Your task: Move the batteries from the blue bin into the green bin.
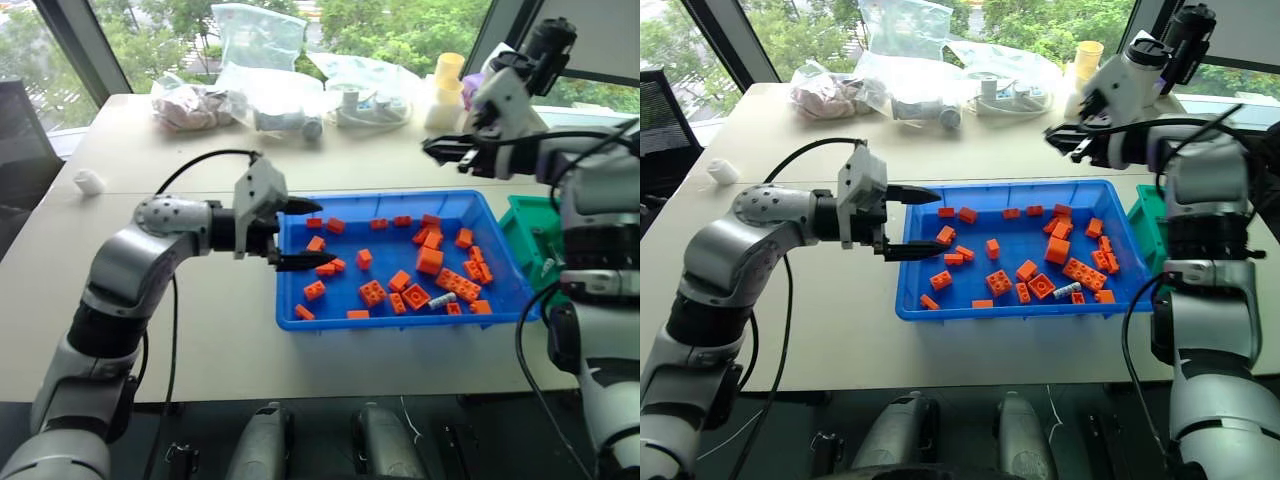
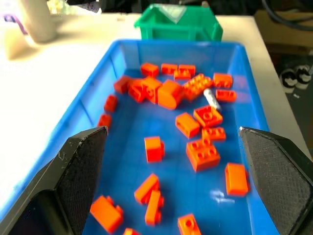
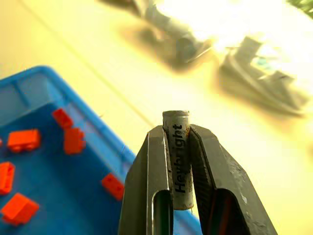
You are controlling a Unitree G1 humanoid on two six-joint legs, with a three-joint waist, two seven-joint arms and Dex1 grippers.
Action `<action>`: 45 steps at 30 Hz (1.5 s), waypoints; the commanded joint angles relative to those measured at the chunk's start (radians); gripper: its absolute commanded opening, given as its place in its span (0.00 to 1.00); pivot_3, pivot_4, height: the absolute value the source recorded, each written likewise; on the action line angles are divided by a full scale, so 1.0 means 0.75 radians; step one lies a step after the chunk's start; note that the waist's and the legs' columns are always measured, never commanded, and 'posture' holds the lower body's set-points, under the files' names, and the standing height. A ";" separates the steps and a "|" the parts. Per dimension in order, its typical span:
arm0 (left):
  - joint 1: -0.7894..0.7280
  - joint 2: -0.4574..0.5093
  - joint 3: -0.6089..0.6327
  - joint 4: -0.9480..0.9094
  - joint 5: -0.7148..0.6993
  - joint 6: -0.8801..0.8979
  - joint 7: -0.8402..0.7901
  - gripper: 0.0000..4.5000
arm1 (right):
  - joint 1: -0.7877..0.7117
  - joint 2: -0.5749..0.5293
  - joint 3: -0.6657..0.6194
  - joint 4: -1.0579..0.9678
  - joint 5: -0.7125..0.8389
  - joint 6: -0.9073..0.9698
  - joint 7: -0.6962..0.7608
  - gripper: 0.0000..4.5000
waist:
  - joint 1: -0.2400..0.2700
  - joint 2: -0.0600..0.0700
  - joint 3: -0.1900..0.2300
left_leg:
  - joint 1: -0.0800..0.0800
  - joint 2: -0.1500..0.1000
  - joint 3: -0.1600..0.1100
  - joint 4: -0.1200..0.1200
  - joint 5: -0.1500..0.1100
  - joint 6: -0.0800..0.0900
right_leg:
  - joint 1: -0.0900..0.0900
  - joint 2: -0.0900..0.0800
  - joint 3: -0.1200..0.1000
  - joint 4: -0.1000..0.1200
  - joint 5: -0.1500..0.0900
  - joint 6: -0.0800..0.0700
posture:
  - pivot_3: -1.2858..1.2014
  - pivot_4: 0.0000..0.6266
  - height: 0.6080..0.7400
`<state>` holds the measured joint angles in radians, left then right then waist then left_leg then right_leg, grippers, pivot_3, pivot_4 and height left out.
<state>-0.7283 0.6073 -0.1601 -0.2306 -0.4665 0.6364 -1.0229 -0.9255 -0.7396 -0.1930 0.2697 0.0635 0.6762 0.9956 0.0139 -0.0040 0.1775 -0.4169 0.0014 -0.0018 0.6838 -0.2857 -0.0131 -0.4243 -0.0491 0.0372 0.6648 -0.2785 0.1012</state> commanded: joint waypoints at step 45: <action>0.075 0.195 -0.066 -0.112 0.100 -0.045 -0.218 1.00 | 0.403 -0.545 0.464 -0.359 0.263 -0.164 0.540 0.91 | -0.041 0.000 0.001 | 0.009 -0.003 -0.001 -0.001 -0.002 0.003 | 0.003 0.003 0.012 -0.001 -0.001 0.001 | 0.52 0.24 1.00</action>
<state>-0.6690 0.7419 -0.2219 -0.2828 -0.4006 0.6057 -1.1920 -0.5892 -1.1513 0.1441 -0.0156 0.2874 0.5988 1.3707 -0.0172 -0.0038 0.1780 -0.4102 -0.0003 -0.0027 0.6830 -0.2869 -0.0109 -0.4221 -0.0468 0.0458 0.6647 -0.2789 0.1021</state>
